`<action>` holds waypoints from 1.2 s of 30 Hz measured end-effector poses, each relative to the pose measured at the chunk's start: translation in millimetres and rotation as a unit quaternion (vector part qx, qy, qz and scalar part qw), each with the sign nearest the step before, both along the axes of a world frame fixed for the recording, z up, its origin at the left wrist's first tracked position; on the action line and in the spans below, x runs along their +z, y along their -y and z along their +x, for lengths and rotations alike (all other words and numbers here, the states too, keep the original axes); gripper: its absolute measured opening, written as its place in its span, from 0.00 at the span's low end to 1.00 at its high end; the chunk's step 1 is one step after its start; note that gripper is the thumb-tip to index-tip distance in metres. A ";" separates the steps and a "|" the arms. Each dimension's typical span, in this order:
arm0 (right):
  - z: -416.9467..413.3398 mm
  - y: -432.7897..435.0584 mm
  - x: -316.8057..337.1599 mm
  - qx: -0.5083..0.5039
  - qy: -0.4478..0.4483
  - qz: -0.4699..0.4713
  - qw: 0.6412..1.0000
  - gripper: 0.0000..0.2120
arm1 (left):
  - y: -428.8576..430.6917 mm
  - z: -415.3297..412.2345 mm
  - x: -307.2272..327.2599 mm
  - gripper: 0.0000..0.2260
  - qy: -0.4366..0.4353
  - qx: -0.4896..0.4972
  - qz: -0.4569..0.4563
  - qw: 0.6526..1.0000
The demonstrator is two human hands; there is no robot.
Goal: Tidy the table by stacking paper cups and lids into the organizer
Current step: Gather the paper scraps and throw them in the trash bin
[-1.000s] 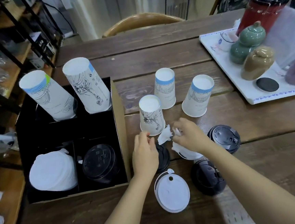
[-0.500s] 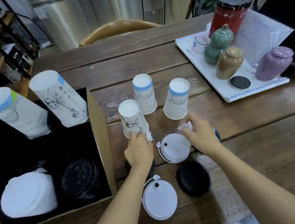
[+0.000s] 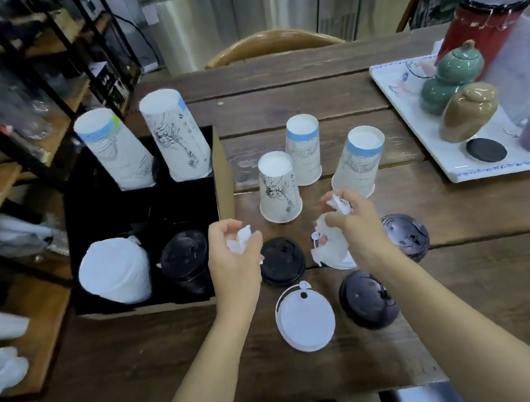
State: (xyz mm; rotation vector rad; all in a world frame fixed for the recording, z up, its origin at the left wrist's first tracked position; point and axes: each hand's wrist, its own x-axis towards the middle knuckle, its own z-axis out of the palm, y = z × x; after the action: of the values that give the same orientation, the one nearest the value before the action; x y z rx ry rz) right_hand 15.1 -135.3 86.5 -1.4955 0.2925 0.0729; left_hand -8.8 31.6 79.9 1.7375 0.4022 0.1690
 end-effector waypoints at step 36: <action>-162.8 -437.7 -256.5 0.217 -0.166 -0.096 0.957 0.07 | -394.5 -227.3 -253.2 0.05 -0.128 0.178 0.026 0.975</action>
State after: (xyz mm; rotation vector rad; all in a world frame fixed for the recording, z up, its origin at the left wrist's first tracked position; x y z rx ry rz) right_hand -147.6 302.4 -170.0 -1.7185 0.2383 0.6690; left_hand -236.1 426.1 -173.3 1.7316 0.9079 0.2141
